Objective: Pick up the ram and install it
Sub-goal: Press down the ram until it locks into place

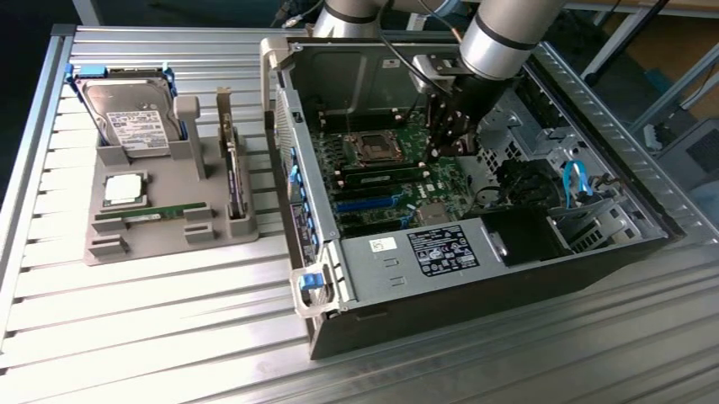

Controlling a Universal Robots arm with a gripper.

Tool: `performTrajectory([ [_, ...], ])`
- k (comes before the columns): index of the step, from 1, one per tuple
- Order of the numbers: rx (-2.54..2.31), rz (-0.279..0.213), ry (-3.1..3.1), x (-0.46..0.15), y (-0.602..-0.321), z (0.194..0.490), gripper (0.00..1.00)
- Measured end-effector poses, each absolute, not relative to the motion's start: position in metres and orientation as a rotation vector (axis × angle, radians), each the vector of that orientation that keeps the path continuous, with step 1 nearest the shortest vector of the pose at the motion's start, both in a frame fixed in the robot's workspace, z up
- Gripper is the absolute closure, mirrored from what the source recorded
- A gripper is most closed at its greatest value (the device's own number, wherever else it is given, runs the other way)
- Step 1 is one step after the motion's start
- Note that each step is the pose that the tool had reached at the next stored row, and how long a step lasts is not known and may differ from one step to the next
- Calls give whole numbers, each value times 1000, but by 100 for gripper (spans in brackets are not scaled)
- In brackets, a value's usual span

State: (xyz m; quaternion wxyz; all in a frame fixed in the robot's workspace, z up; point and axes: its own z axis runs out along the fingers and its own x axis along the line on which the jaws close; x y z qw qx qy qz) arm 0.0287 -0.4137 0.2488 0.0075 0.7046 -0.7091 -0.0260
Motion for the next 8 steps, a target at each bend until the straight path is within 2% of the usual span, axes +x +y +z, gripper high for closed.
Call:
performTrajectory([
  [8, 2203, -81, -2217, 29, -414, 241, 90],
])
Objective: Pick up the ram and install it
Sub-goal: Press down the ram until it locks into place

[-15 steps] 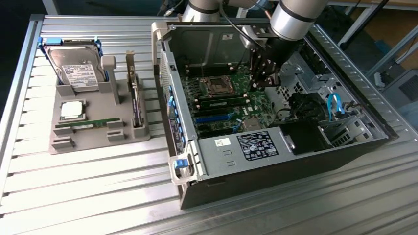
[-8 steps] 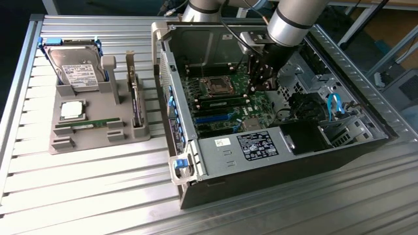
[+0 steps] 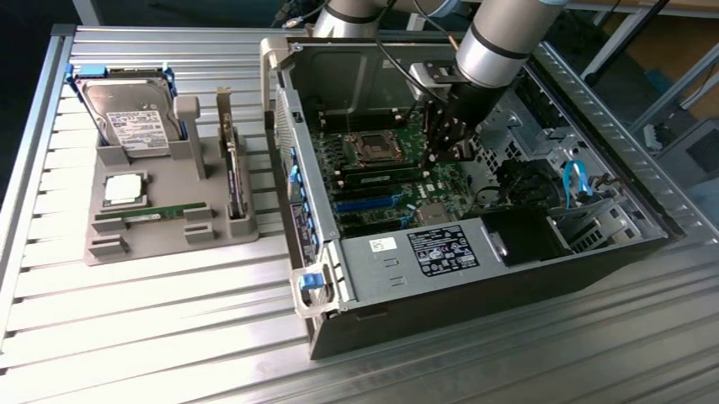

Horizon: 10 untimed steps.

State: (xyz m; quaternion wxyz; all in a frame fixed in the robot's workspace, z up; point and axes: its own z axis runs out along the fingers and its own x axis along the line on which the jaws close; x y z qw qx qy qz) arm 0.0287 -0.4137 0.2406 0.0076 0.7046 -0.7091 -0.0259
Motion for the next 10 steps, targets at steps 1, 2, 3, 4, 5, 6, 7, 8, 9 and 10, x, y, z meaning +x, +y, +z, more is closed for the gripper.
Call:
performTrajectory([
  [1, 2203, -81, -2217, 29, -414, 241, 90],
  [2, 2203, -81, -2217, 29, -414, 241, 90],
  [3, 2203, -81, -2217, 29, -413, 240, 90],
  [4, 2202, -80, -2217, 29, -412, 240, 90],
  [5, 2201, -78, -2216, 29, -410, 240, 90],
  [6, 2201, -76, -2215, 29, -408, 240, 90],
  [7, 2200, -74, -2214, 29, -407, 239, 90],
  [8, 2200, -73, -2214, 29, -405, 239, 90],
  [9, 2200, -73, -2213, 29, -405, 239, 90],
  [10, 2200, -73, -2213, 29, -405, 239, 90],
])
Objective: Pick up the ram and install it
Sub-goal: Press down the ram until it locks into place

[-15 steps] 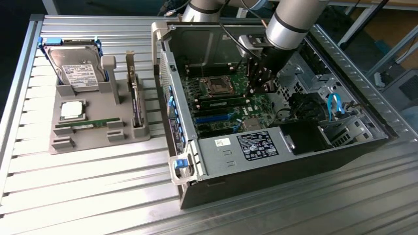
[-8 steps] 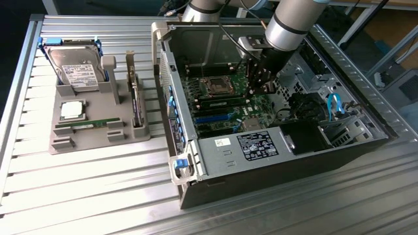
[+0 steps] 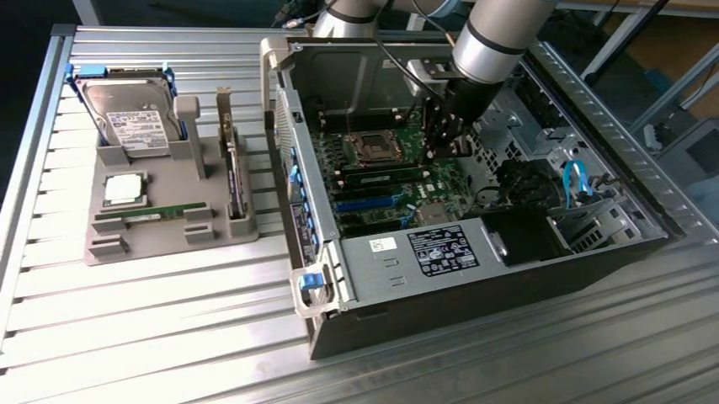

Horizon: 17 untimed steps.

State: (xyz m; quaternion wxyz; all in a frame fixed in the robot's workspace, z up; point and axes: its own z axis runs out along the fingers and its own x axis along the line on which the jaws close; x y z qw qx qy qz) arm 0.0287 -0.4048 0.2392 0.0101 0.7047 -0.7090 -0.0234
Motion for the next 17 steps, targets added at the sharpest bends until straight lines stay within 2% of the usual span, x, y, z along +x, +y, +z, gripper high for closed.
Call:
performTrajectory([
  [9, 2185, -43, -2200, 29, -405, 236, 90],
  [17, 2184, -41, -2199, 29, -404, 236, 90],
])
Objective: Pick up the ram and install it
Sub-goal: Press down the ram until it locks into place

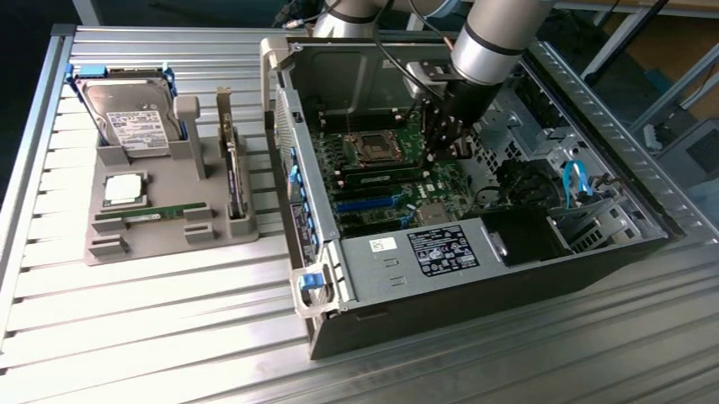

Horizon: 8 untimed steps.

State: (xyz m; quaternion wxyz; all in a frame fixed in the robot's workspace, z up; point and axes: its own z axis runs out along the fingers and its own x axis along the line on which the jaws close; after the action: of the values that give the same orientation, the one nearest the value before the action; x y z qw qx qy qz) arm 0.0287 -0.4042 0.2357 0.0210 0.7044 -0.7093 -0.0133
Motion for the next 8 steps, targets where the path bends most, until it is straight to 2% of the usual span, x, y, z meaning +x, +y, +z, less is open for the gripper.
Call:
performTrajectory([
  [8, 2183, -40, -2198, 29, -404, 232, 90],
])
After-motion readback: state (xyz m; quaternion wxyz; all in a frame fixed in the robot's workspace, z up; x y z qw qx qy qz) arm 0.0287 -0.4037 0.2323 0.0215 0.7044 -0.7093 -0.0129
